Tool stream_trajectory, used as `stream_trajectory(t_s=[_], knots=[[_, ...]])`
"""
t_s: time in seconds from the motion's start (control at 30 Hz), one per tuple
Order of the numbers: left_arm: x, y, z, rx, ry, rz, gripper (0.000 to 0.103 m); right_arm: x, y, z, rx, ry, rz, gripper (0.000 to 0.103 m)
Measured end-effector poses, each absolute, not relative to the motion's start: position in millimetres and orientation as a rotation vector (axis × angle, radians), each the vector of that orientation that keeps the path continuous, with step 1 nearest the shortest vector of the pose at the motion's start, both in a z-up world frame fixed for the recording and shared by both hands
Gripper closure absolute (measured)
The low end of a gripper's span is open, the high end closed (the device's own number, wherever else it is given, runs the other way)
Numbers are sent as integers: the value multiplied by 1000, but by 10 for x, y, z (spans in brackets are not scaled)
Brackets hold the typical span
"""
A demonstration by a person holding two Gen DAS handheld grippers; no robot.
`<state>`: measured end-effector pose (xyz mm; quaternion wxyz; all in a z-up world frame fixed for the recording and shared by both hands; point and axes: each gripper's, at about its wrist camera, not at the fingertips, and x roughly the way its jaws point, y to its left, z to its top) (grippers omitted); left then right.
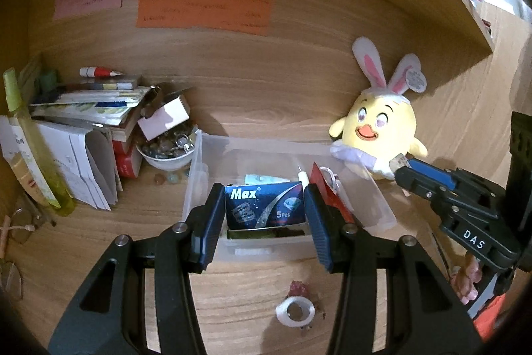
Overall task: Organize objects
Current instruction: 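Carry the Max box and eraser over the clear bin, then lower both items into the bin and open both grippers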
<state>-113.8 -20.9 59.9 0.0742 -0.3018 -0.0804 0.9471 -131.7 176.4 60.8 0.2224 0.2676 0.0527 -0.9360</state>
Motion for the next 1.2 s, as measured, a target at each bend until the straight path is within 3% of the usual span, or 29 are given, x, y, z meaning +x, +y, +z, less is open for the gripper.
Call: stream_trajectory(t_s=[0.3,1.2], knots=[[-1303,-233,651,-893,-259,2854,55,-1469,1701,611,751,162,-2584,81],[-1844,-23,13,-1134,-175,2727,55,-1931,1332,-114,1008,242,-2452,81]])
